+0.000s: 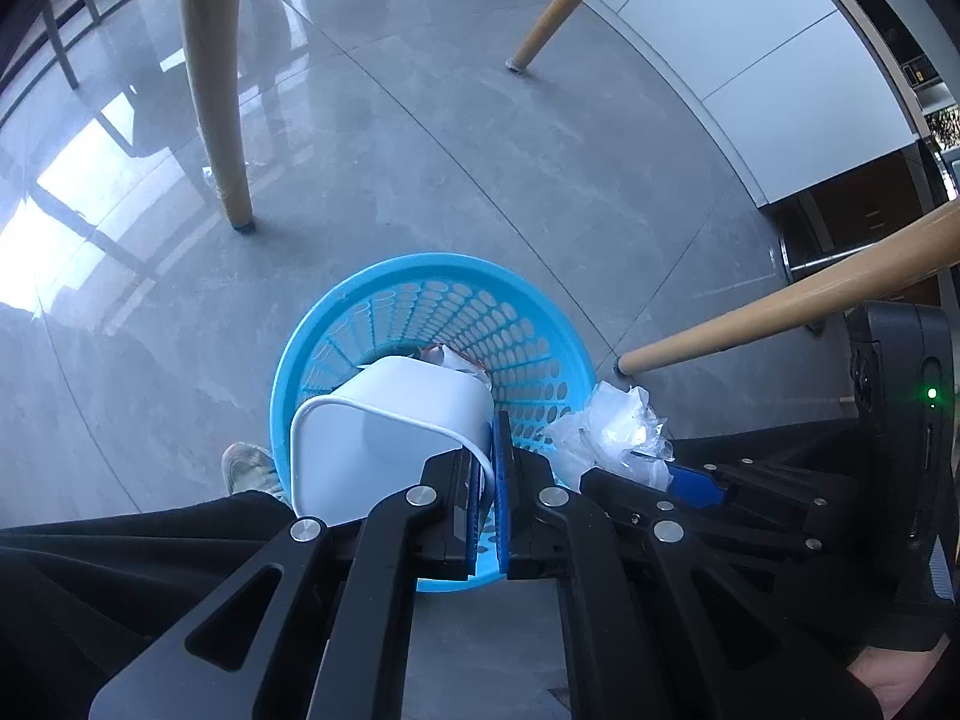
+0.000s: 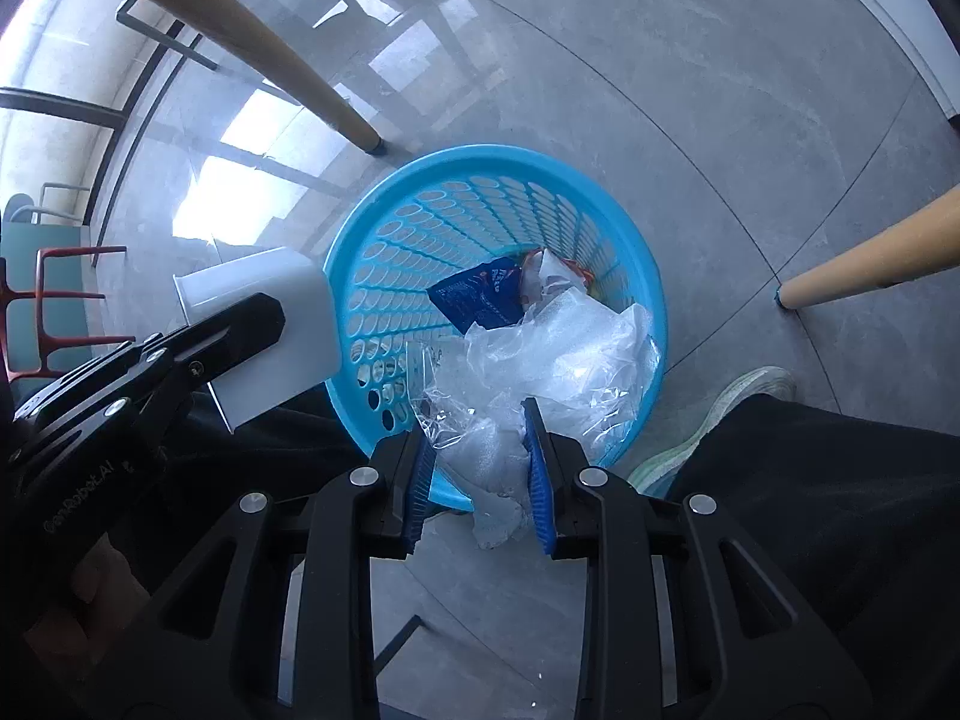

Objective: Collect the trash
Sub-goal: 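Open both tools to drop the cup and clear bag into the wastebasket, then withdraw both open tools upward from the wastebasket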

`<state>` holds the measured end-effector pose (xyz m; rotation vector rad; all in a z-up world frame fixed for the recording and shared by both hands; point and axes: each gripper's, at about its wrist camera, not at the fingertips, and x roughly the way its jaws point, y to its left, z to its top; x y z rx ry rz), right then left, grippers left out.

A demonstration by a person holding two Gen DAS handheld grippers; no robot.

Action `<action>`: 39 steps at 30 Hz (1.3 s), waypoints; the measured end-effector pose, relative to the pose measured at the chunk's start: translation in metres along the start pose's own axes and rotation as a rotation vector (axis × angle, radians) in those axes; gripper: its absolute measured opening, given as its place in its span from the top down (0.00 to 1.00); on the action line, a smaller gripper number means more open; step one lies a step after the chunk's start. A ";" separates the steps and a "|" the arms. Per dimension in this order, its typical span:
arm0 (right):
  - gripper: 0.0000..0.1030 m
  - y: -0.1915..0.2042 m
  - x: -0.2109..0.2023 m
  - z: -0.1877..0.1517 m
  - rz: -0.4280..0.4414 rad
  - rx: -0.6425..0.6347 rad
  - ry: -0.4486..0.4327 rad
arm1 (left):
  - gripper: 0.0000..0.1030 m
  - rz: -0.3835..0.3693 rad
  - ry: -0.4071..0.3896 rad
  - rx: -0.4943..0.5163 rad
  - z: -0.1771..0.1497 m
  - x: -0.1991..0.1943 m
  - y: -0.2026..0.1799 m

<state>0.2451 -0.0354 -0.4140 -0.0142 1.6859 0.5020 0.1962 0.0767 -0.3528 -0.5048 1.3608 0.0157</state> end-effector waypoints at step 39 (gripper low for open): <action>0.48 -0.016 -0.019 -0.007 -0.090 0.036 -0.052 | 0.75 0.013 -0.067 -0.074 0.003 -0.015 0.015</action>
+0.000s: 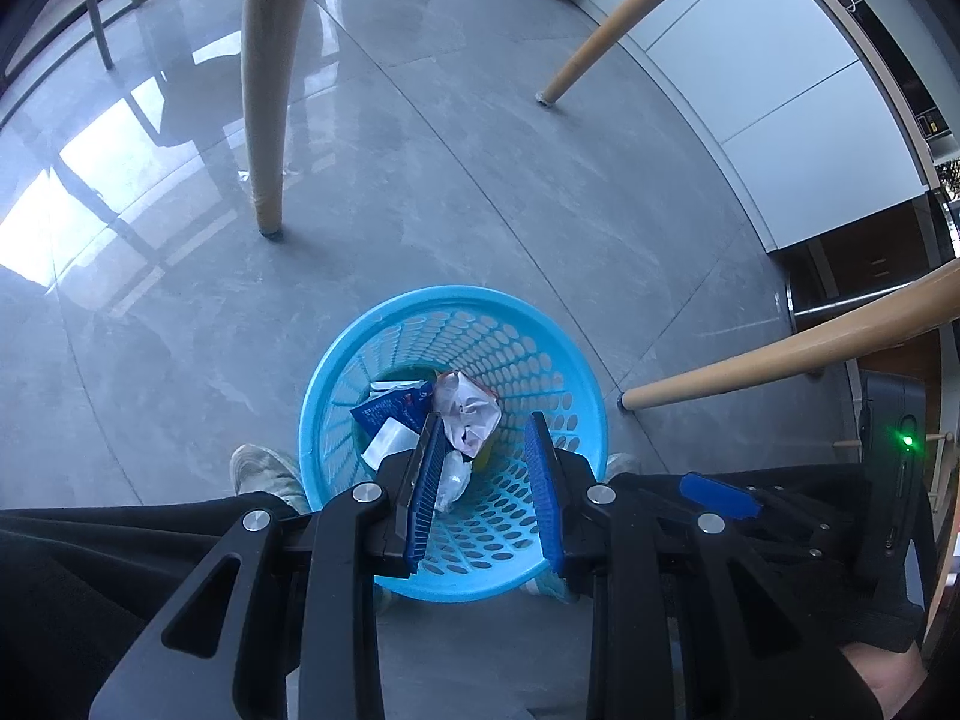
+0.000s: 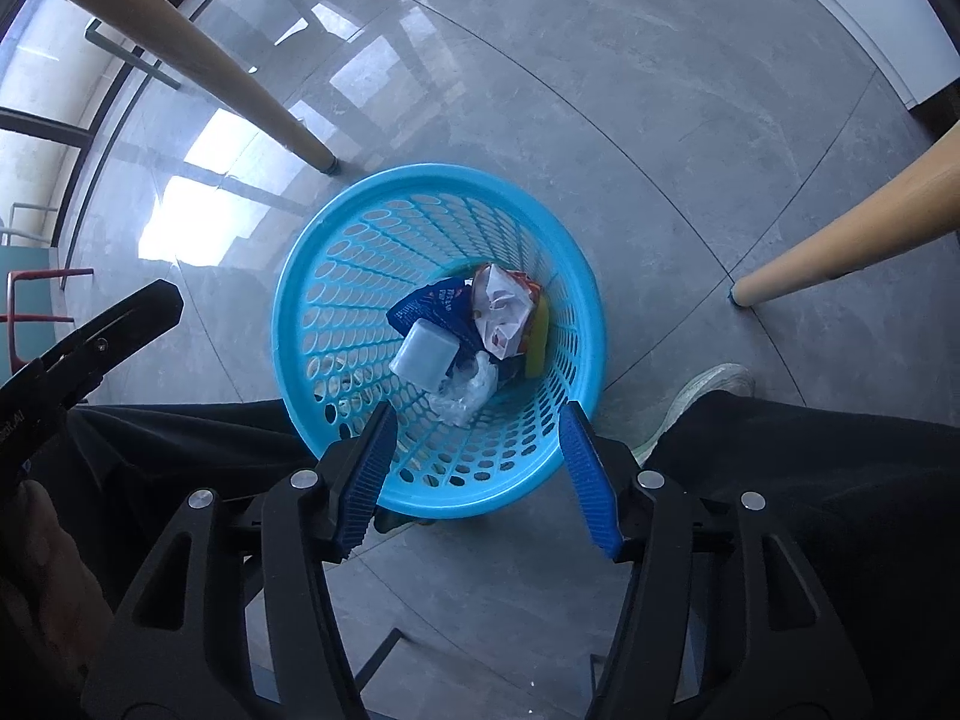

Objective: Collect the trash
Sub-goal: 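Withdraw both open tools upward from the wastebasket, then move both tools toward the white red-printed bag and snack wrapper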

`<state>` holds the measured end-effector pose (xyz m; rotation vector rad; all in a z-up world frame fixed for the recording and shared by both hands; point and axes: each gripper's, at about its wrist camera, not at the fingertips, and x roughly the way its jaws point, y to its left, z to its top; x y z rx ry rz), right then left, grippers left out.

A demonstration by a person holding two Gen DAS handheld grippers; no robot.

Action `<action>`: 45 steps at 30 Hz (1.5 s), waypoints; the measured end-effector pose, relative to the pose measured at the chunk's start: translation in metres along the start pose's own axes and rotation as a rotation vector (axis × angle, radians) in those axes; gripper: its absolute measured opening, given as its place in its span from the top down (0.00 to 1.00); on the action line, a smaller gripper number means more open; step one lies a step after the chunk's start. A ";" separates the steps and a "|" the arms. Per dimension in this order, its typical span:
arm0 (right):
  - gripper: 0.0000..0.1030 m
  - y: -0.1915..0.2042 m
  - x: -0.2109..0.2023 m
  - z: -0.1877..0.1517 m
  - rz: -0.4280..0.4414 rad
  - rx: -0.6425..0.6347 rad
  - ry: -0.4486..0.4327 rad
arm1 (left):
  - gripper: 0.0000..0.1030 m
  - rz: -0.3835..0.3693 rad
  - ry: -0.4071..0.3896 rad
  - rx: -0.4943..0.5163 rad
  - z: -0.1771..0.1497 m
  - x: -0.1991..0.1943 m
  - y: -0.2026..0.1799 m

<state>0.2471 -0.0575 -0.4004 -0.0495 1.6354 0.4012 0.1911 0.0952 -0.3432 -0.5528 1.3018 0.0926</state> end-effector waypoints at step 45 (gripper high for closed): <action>0.19 -0.004 -0.195 -0.138 0.051 -0.160 -0.350 | 0.73 0.020 -0.254 0.098 -0.094 -0.159 0.000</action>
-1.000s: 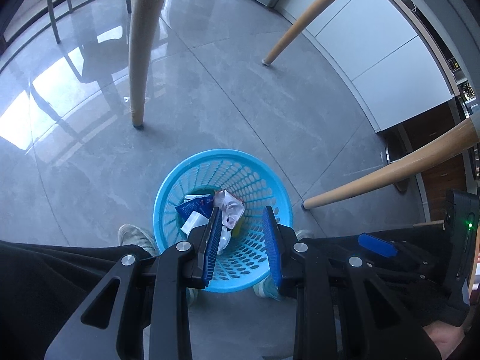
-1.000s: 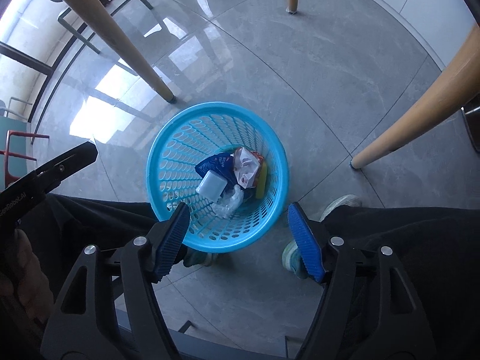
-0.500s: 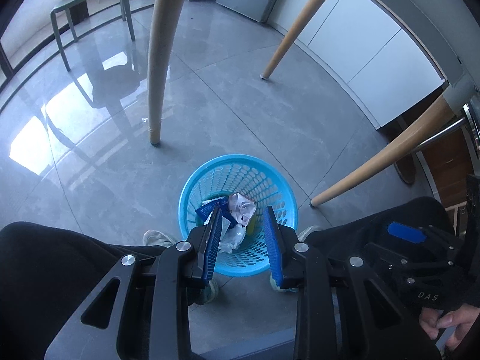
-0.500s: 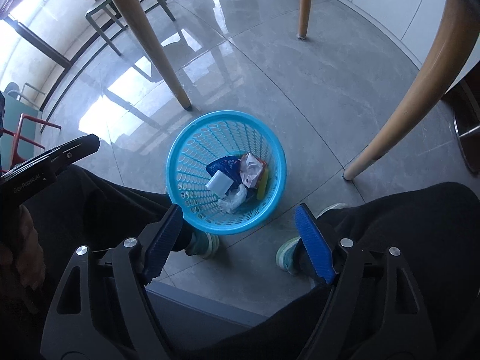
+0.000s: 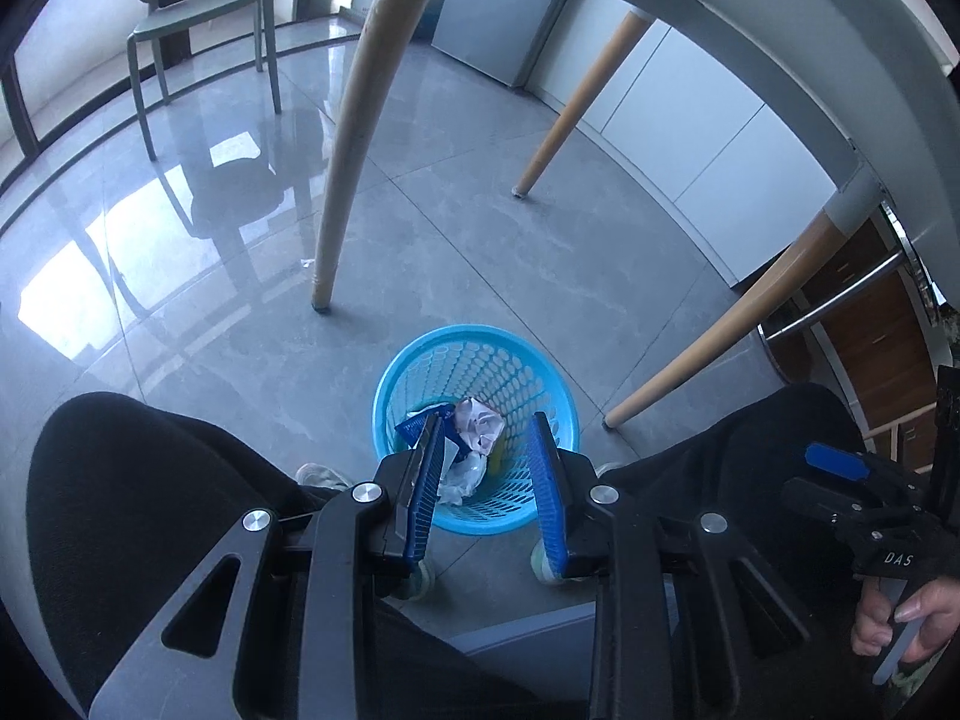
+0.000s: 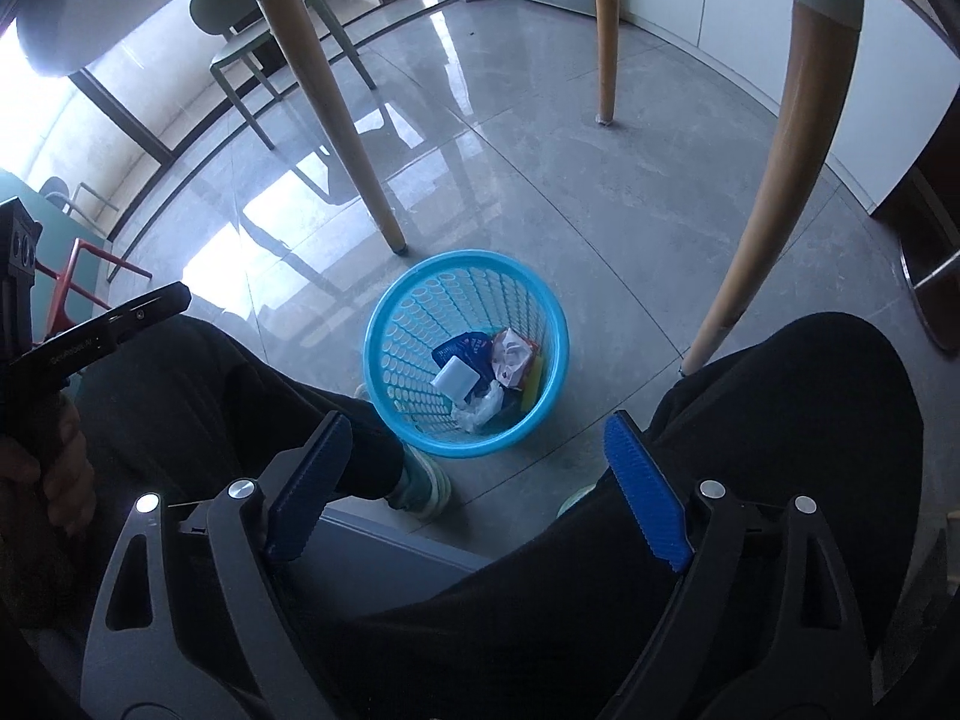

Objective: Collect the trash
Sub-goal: 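Move both tools toward the white red-printed bag and snack wrapper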

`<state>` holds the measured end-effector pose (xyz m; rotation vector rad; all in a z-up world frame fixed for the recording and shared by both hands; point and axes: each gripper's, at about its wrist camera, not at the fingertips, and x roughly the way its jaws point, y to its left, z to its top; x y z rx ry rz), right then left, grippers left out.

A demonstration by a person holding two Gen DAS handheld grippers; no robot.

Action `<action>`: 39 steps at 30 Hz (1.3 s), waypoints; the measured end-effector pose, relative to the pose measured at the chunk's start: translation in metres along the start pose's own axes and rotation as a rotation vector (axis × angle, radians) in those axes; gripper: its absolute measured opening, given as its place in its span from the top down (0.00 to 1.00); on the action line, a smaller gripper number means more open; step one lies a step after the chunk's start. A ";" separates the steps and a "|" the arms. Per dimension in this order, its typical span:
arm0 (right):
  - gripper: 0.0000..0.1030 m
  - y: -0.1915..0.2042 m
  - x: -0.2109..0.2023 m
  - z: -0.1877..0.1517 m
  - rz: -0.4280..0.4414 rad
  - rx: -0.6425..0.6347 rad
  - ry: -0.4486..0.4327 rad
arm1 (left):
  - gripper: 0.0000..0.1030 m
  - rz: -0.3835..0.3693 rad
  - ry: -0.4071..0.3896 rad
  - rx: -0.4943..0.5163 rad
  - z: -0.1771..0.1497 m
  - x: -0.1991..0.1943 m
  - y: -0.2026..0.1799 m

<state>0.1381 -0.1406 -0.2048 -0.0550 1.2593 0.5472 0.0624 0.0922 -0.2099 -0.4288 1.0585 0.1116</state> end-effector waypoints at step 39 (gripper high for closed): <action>0.18 0.030 -0.201 0.109 -0.010 -0.206 -0.592 | 0.66 0.017 -0.474 0.178 0.099 -0.151 -0.061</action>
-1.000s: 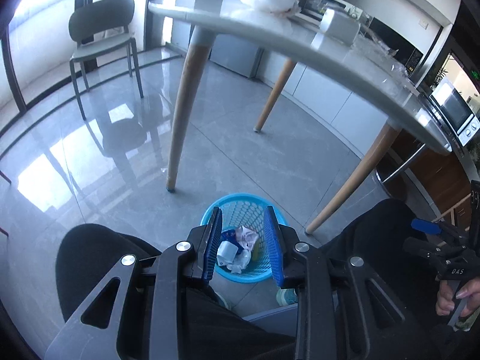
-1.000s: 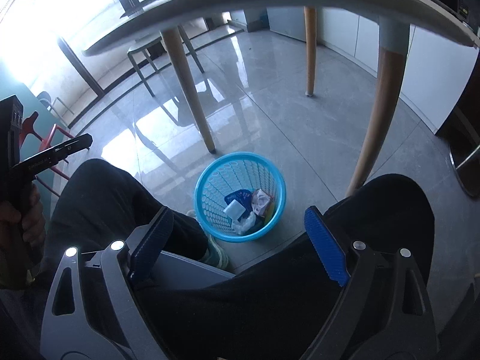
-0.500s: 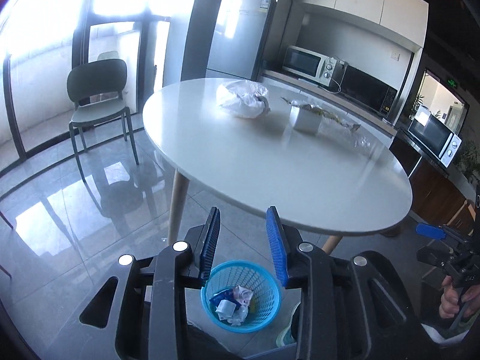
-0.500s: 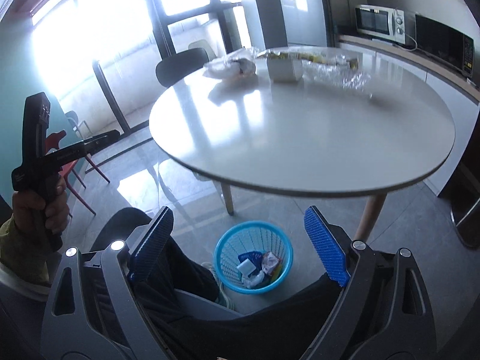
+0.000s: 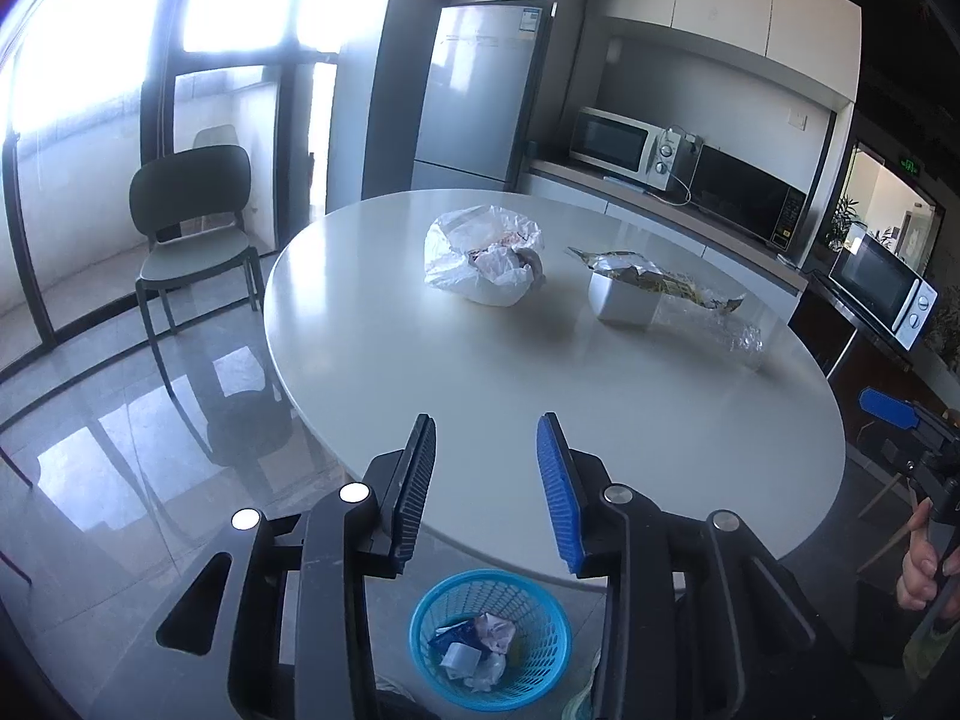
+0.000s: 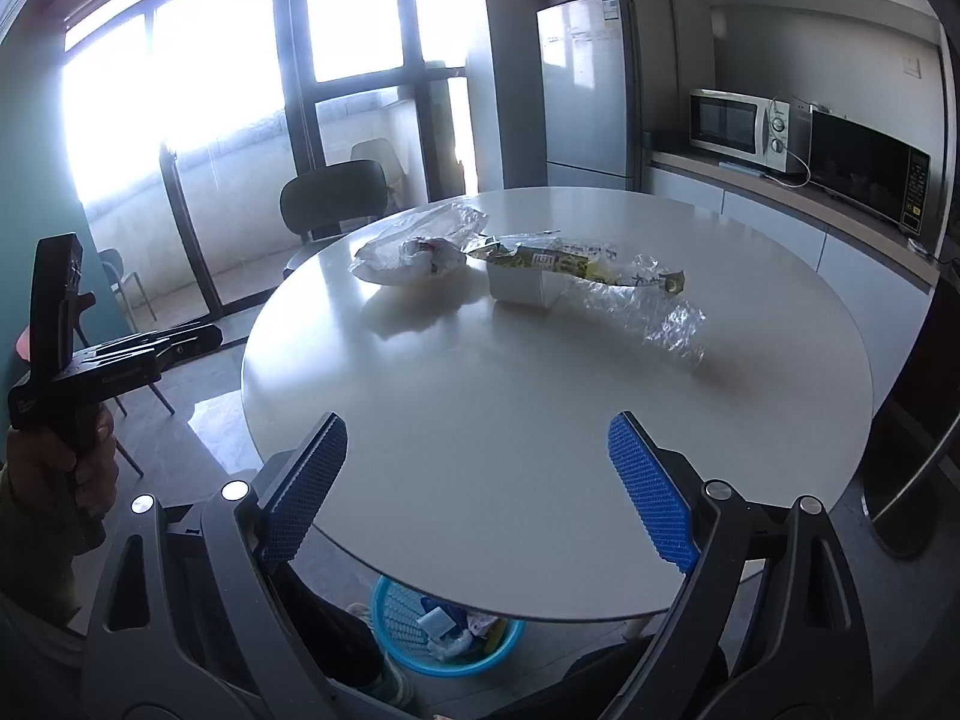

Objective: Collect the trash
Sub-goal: 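Move both tools toward the white red-printed bag and snack wrapper, then grasp the white red-printed bag with the left tool while the right tool grasps the yellow-printed wrapper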

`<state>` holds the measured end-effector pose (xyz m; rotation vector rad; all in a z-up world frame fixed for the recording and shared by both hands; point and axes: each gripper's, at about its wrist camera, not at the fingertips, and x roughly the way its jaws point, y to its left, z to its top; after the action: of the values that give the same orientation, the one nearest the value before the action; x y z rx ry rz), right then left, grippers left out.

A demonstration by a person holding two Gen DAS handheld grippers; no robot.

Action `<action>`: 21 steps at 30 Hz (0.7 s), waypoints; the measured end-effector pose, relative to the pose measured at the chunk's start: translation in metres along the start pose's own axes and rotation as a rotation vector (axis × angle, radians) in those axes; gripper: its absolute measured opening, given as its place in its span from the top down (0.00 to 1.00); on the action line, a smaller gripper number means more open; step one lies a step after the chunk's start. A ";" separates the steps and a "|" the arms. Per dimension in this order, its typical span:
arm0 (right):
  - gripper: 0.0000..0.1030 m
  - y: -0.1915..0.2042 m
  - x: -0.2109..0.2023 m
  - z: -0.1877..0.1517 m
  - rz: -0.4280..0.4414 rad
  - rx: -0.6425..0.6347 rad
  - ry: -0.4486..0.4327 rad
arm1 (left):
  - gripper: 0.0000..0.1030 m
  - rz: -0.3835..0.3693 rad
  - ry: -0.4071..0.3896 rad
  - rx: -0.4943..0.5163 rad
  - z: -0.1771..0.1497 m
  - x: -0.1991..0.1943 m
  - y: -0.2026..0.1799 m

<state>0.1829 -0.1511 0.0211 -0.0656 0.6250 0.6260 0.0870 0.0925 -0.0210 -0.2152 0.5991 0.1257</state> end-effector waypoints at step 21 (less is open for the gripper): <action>0.19 0.014 0.109 0.068 -0.104 -0.196 0.043 | 0.58 -0.039 0.086 -0.068 0.069 0.090 0.009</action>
<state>0.2799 -0.0654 0.0165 -0.2938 0.5967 0.5852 0.1964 0.1223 -0.0187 -0.2992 0.6759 0.0992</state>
